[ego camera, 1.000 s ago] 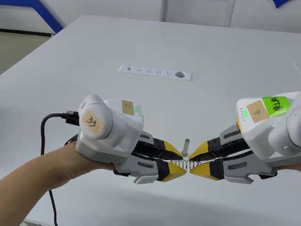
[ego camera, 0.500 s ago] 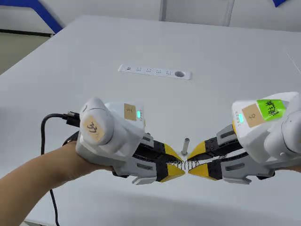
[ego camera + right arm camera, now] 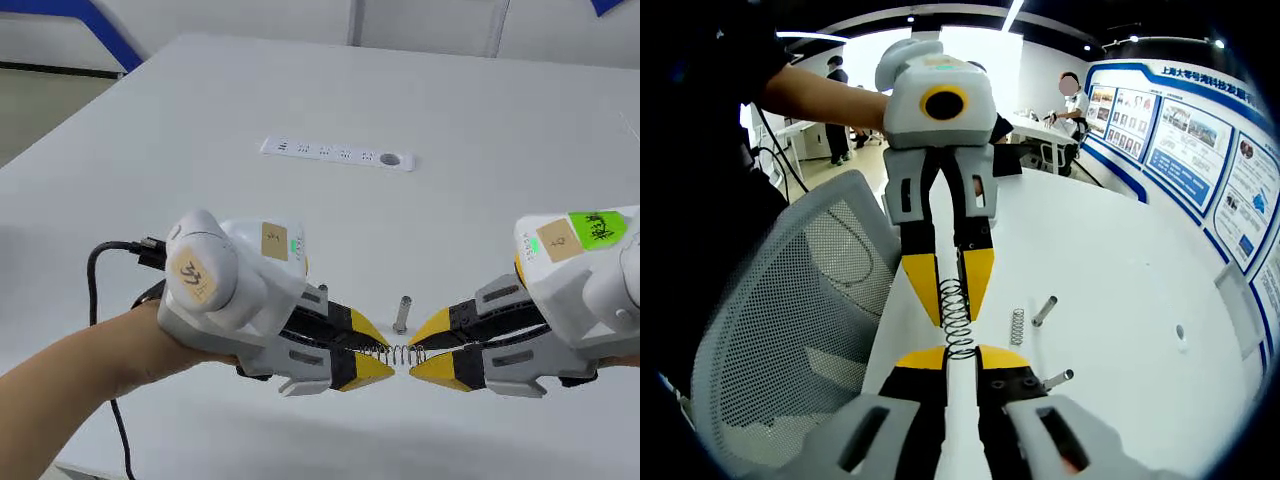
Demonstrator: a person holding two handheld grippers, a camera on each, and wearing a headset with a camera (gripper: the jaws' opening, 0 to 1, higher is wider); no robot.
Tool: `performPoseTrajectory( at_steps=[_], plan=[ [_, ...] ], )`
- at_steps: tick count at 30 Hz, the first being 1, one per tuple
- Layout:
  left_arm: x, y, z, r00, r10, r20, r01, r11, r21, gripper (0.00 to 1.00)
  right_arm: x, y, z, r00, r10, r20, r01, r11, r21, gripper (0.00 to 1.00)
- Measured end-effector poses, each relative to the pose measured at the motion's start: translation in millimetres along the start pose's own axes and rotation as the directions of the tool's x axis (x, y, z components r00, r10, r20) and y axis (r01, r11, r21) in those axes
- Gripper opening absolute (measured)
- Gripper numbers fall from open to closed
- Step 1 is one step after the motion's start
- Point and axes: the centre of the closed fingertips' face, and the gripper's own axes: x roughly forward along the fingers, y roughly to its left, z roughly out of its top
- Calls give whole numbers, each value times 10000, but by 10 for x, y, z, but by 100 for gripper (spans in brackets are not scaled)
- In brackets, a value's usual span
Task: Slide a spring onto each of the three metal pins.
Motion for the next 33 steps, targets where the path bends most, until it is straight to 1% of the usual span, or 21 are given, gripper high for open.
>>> performPoseTrajectory(
  at_steps=[1,3,6,8,9,10,12,13,15,16,17,21,23,25,28,30,33],
  plan=[
    [-4,-5,0,10000,-52,0,52,10000,-60,10,-4,5,18,9999,35,101,-36,9999,130,11],
    [-8,4,-11,10000,-13,-49,13,10000,-42,10,-18,-2,53,9996,12,297,-16,9999,156,10],
    [-8,6,-40,9998,-6,-200,7,10000,33,10,-63,8,181,9965,123,833,-154,9992,365,10],
    [-5,14,-34,9997,23,-225,-23,10000,1,10,-76,17,206,9962,173,852,-202,9992,333,10],
    [-3,20,-21,9997,53,-239,-53,10000,16,10,-79,14,213,9965,147,819,-164,9997,207,10],
    [-3,23,-17,9996,50,-266,-47,9999,92,10,-89,15,225,9961,174,870,-193,9996,210,10],
    [-1,20,-16,9996,21,-286,-17,9999,148,10,-116,28,309,9905,277,1345,-333,9986,399,10],
    [1,20,-11,9997,17,-262,-14,9999,138,10,-126,26,337,9888,275,1468,-349,9982,480,11],
    [8,29,5,9998,65,-186,-62,9999,137,10,-141,19,430,9821,220,1872,-345,9974,637,11],
    [15,36,26,9999,103,-76,-102,9999,89,10,-141,22,486,9777,220,2088,-377,9967,717,11],
    [21,36,32,9999,92,-57,-92,9999,51,10,-140,18,523,9749,179,2221,-357,9965,762,11],
    [37,43,45,9999,140,2,-140,9999,19,10,-100,11,589,9734,148,2285,-330,9966,760,11],
    [35,43,49,9999,143,54,-143,9999,-35,10,-88,8,615,9723,131,2332,-343,9956,873,11],
    [27,59,43,9997,238,78,-238,9997,-66,10,-70,-8,625,9734,60,2292,-297,9945,1001,11],
    [11,65,29,9996,213,180,-204,9987,-473,11,-54,-9,631,9738,69,2275,-314,9940,1045,11],
    [0,70,24,9995,247,202,-234,9980,-591,11,-47,-13,636,9744,103,2245,-342,9941,1027,10],
    [-23,91,50,9990,311,328,-279,9950,-954,11,-53,-28,661,9733,88,2296,-339,9938,1056,10]
  ],
)
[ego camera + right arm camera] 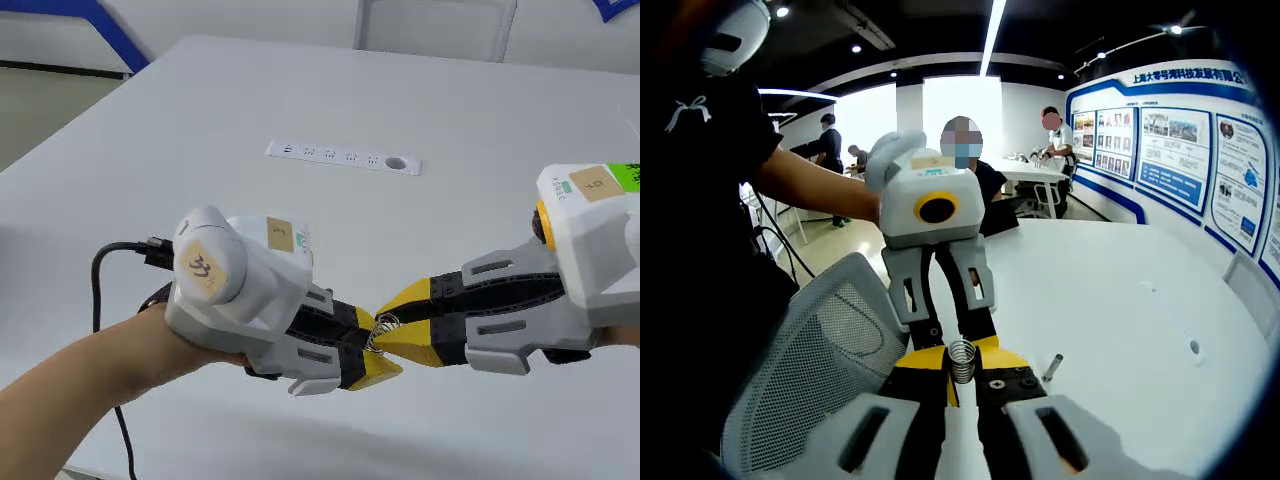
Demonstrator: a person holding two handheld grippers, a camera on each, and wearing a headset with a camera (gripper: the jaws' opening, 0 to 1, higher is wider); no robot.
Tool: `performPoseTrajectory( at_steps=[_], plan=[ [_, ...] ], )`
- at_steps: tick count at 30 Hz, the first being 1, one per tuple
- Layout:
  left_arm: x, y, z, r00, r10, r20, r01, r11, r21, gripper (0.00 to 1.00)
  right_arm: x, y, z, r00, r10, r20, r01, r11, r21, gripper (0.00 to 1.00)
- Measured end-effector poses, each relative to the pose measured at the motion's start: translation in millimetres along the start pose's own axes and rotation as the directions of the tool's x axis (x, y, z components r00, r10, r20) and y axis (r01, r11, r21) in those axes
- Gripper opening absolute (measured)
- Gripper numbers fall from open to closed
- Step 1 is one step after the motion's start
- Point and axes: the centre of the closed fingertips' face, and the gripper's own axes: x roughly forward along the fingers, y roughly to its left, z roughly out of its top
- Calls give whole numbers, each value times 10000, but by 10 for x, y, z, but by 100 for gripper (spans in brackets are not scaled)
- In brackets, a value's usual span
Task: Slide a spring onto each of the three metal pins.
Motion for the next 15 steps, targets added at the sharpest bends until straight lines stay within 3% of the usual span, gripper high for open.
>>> performPoseTrajectory(
  at_steps=[5,13,15],
  plan=[
    [-44,74,28,9994,250,240,-246,9996,-163,14,-17,-70,29,9999,-124,76,124,9999,71,10],
    [-138,210,-105,9960,892,104,-888,9953,-383,32,-103,-316,74,9974,-714,112,714,9974,85,11],
    [-174,249,-101,9930,1136,326,-1115,9920,-590,39,-126,-406,66,9949,-1008,83,1007,9948,146,11]
  ],
)
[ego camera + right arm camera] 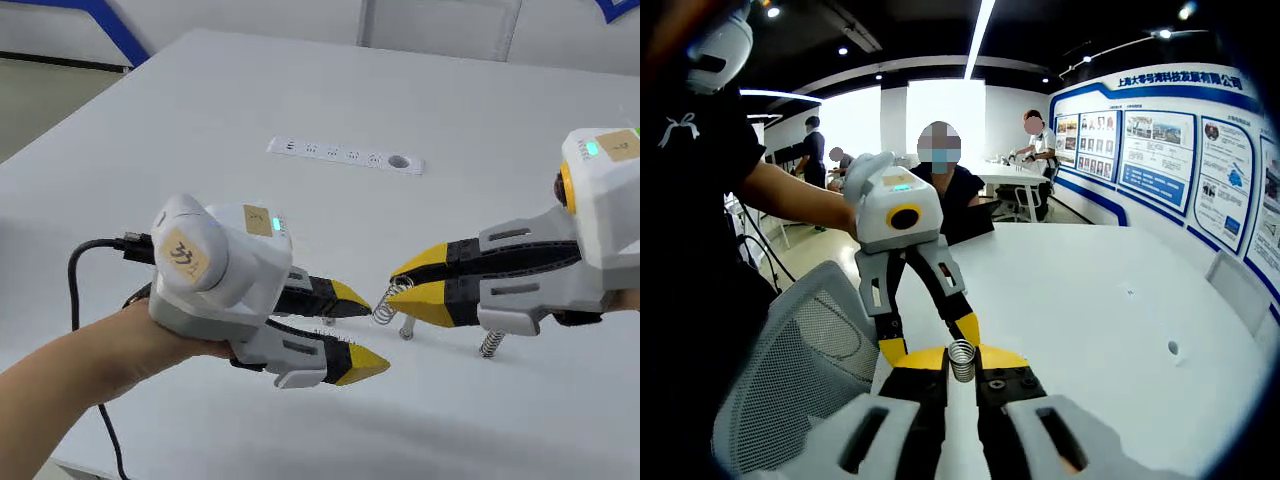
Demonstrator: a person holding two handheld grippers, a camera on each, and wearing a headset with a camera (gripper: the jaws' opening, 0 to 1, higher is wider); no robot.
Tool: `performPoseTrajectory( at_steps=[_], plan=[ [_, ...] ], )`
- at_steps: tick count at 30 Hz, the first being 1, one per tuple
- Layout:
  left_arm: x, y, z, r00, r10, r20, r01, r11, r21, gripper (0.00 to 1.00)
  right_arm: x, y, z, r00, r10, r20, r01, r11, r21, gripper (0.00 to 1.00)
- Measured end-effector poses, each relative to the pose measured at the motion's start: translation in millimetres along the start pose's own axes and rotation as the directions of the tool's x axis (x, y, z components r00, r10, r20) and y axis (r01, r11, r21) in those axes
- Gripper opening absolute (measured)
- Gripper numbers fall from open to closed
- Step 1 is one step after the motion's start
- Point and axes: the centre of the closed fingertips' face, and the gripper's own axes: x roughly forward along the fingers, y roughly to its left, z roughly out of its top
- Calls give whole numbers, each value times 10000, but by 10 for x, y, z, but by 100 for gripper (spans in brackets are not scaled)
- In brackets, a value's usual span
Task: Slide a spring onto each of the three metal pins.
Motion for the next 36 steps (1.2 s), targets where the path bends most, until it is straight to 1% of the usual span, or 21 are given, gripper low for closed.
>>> performPoseTrajectory(
  at_steps=[1,2,3,5,8,10,12,13,15,16,17,18,20,21,23,25,27,28,30,33,36],
  plan=[
    [-24,34,21,9995,198,243,-195,9997,-134,44,-12,-71,-3,9998,-220,15,220,9997,82,11],
    [-45,58,28,9988,339,354,-333,9993,-178,49,-23,-134,7,9988,-471,107,468,9985,287,10],
    [-77,81,22,9981,464,417,-453,9987,-249,55,-36,-198,42,9971,-665,372,643,9962,580,10],
    [-118,106,-2,9975,546,442,-531,9980,-328,58,-59,-286,46,9949,-915,436,880,9931,773,10],
    [-181,165,-98,9968,735,298,-721,9963,-471,59,-75,-447,-40,9902,-1391,127,1376,9870,826,10],
    [-211,208,-158,9958,898,181,-887,9945,-564,63,-81,-517,-84,9869,-1609,87,1586,9795,1244,10],
    [-252,268,-222,9937,1116,72,-1109,9917,-657,68,-73,-579,-148,9850,-1727,-12,1714,9767,1288,10],
    [-280,315,-250,9915,1295,78,-1285,9887,-777,69,-79,-641,-239,9789,-2008,-370,2040,9693,1369,10],
    [-314,364,-283,9895,1441,100,-1423,9846,-1011,72,-64,-692,-333,9750,-2128,-639,2192,9682,1204,10],
    [-335,392,-302,9883,1517,119,-1495,9823,-1126,73,-55,-732,-415,9698,-2273,-886,2373,9632,1265,10],
    [-349,406,-316,9878,1550,122,-1525,9813,-1176,74,-47,-755,-475,9666,-2330,-1068,2446,9630,1129,10],
    [-363,421,-332,9873,1581,118,-1555,9802,-1224,76,-26,-773,-538,9648,-2345,-1192,2493,9597,1299,10],
    [-380,430,-360,9871,1598,103,-1571,9791,-1291,79,2,-791,-598,9645,-2342,-1224,2501,9584,1374,10],
    [-388,427,-389,9877,1564,51,-1543,9788,-1345,80,12,-806,-645,9623,-2404,-1271,2603,9496,1747,10],
    [-393,413,-452,9883,1520,-132,-1524,9786,-1383,83,43,-823,-712,9618,-2377,-1356,2596,9493,1774,10],
    [-398,410,-498,9876,1544,-268,-1567,9775,-1409,86,61,-841,-772,9576,-2446,-1524,2704,9455,1816,10],
    [-399,422,-505,9852,1709,-144,-1708,9696,-1755,90,85,-860,-816,9571,-2455,-1538,2740,9395,2057,10],
    [-390,415,-483,9853,1706,106,-1647,9642,-2079,92,107,-863,-837,9582,-2415,-1537,2697,9416,2018,10],
    [-385,407,-488,9858,1668,207,-1577,9607,-2283,96,133,-886,-893,9540,-2468,-1701,2784,9398,1982,10],
    [-375,400,-568,9865,1628,-153,-1624,9645,-2084,97,180,-873,-951,9551,-2342,-1815,2686,9429,1971,11],
    [-382,407,-612,9863,1623,-296,-1648,9638,-2095,99,202,-856,-965,9573,-2235,-1835,2587,9454,1980,11]
  ],
)
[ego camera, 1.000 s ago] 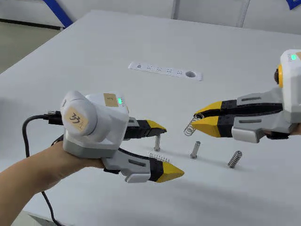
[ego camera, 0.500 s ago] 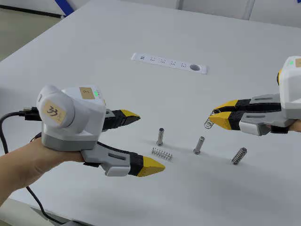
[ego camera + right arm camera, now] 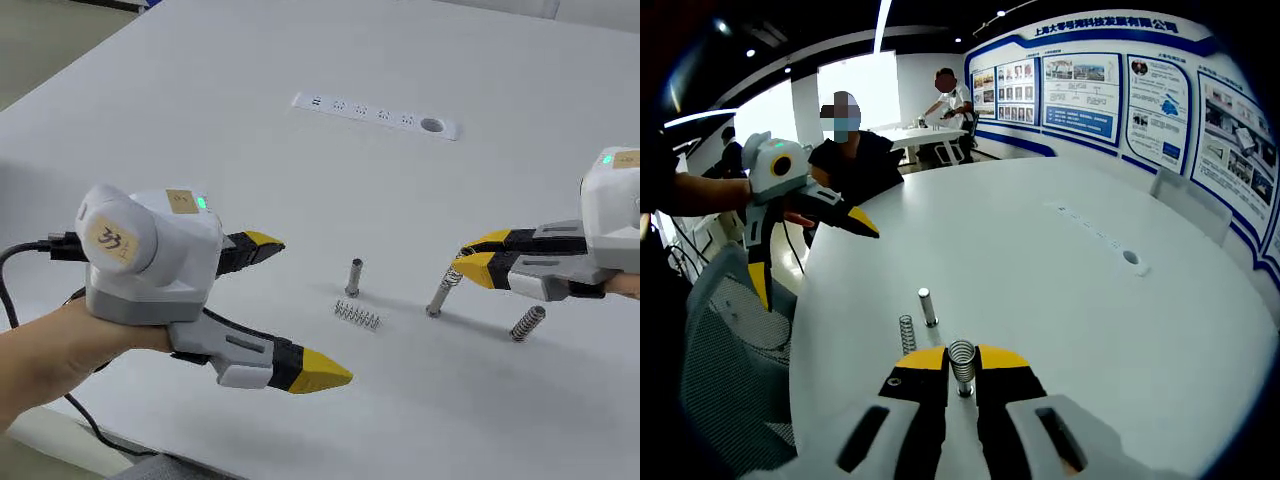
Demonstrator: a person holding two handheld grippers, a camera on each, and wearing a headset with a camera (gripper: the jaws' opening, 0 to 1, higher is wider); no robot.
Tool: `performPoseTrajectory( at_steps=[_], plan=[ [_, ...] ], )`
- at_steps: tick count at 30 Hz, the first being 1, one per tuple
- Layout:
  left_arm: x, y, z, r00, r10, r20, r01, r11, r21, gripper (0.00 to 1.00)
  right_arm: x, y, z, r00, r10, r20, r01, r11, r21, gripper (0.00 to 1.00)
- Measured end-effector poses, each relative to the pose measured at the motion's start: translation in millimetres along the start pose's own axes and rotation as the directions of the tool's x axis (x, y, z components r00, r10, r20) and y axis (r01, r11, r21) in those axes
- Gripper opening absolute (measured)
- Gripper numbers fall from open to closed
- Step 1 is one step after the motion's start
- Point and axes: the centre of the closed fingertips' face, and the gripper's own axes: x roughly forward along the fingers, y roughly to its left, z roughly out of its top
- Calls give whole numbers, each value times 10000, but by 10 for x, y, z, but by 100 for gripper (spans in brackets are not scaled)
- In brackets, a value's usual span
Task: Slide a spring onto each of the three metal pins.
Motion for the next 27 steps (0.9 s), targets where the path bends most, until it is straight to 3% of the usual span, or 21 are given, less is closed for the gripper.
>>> performPoseTrajectory(
  at_steps=[7,23,27],
  plan=[
    [-27,30,-70,9999,76,-102,-79,9995,-301,98,19,-22,-3,10000,-22,-14,22,9999,-156,11],
    [-46,-15,-53,9998,-3,192,19,9966,-822,96,16,-4,-7,9998,176,1,-176,9998,-23,11],
    [-55,-6,-59,9998,29,175,-15,9966,-821,96,47,37,-61,9994,230,-260,-235,9995,-187,11]
  ],
)
